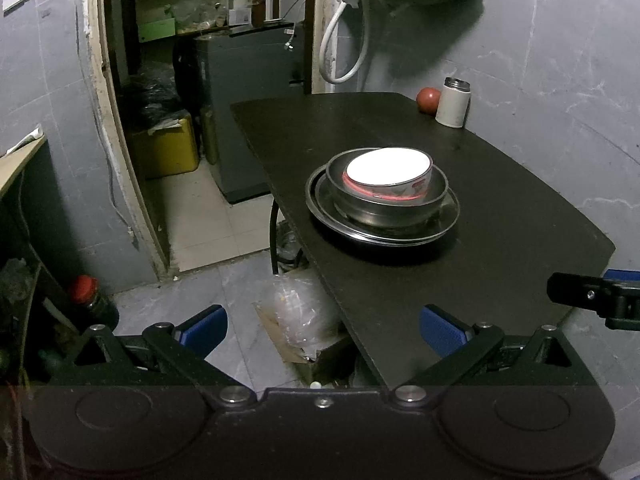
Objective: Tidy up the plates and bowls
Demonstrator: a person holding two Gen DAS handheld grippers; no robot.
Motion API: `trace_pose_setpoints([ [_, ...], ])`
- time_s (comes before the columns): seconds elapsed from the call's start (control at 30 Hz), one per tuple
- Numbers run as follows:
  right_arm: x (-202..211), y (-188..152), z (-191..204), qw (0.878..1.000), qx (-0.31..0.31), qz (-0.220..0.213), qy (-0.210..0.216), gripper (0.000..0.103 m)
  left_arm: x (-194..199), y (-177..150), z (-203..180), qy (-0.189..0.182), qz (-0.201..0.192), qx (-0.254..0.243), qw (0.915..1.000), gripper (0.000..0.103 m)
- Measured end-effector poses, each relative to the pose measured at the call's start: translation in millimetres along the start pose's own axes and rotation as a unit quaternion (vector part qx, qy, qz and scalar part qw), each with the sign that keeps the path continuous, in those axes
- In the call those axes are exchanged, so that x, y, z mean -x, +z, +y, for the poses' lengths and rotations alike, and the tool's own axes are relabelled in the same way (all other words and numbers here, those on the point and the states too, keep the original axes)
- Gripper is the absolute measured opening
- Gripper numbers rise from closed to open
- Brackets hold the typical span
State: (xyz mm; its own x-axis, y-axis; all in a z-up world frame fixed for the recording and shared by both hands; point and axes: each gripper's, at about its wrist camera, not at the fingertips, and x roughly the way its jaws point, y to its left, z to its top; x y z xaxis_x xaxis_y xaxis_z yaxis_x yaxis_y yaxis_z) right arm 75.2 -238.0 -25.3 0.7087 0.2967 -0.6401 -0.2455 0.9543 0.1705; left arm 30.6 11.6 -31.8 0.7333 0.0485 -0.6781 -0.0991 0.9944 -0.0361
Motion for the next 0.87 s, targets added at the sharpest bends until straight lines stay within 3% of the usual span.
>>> trace_pose_setpoints([
  [0.87, -0.3, 1.3, -2.3, 1.000, 0.000, 0.001, -0.001, 0.103, -1.0, 0.7, 2.6, -0.007, -0.001, -0.005, 1.0000, 0.102],
])
